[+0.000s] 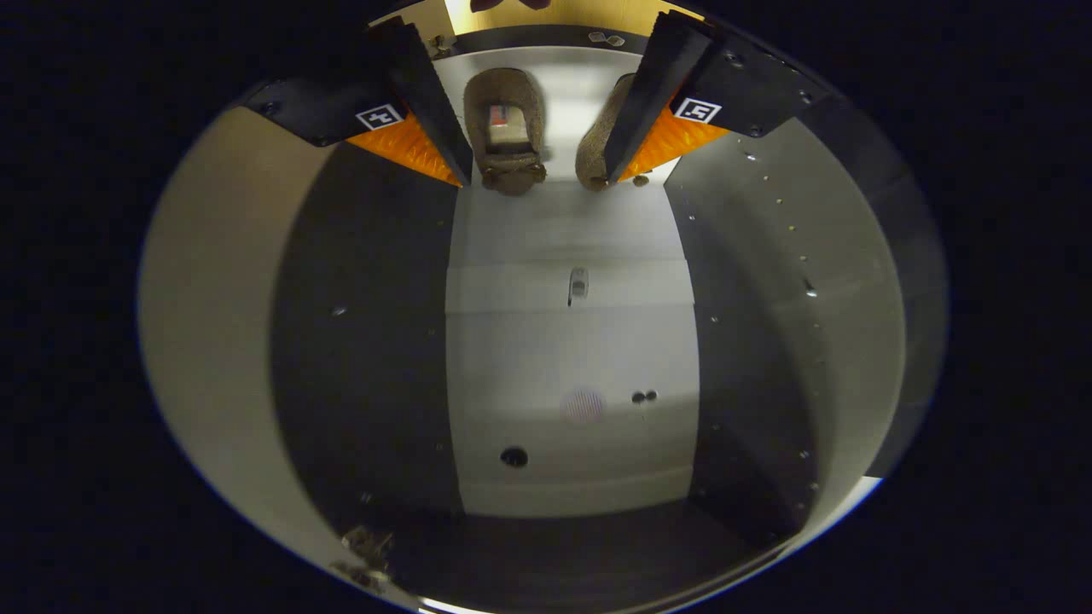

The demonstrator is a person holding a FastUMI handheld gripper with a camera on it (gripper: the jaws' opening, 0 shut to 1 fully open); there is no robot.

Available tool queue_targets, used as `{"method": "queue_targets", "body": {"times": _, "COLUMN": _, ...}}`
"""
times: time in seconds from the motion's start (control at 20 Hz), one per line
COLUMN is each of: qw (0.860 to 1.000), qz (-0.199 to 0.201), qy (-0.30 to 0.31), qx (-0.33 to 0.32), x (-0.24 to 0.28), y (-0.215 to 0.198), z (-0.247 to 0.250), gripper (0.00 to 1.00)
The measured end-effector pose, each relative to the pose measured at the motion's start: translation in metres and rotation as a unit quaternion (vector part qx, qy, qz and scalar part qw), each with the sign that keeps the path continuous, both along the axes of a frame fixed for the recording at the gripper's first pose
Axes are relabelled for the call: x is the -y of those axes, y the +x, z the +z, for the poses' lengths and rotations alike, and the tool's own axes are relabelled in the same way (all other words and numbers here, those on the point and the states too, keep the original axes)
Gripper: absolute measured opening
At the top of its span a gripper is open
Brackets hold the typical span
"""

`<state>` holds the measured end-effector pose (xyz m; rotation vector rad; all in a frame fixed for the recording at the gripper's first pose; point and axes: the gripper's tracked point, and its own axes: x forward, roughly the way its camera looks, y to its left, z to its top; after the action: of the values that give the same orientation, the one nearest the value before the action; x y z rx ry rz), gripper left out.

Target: Open the shoe cabinet door, grab the shoes and put them into the shoe cabinet, then close the shoe cabinet door.

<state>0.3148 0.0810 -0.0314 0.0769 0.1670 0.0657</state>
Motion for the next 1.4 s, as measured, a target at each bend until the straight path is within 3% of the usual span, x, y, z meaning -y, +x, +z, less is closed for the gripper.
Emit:
{"method": "queue_targets", "body": {"times": 0.5, "qw": 0.992, "qz": -0.004, "qy": -0.008, "qx": 0.126, "x": 0.013, "y": -0.203, "z": 0.072, "gripper": 0.98}}
{"method": "queue_targets", "body": {"times": 0.75, "qw": 0.986, "qz": -0.015, "qy": -0.025, "qx": 0.166, "x": 0.039, "y": -0.279, "z": 0.095, "gripper": 0.97}}
{"method": "queue_targets", "body": {"times": 1.4, "qw": 0.997, "qz": -0.029, "qy": -0.003, "qx": 0.076, "x": 0.155, "y": -0.384, "z": 0.07, "gripper": 0.96}}
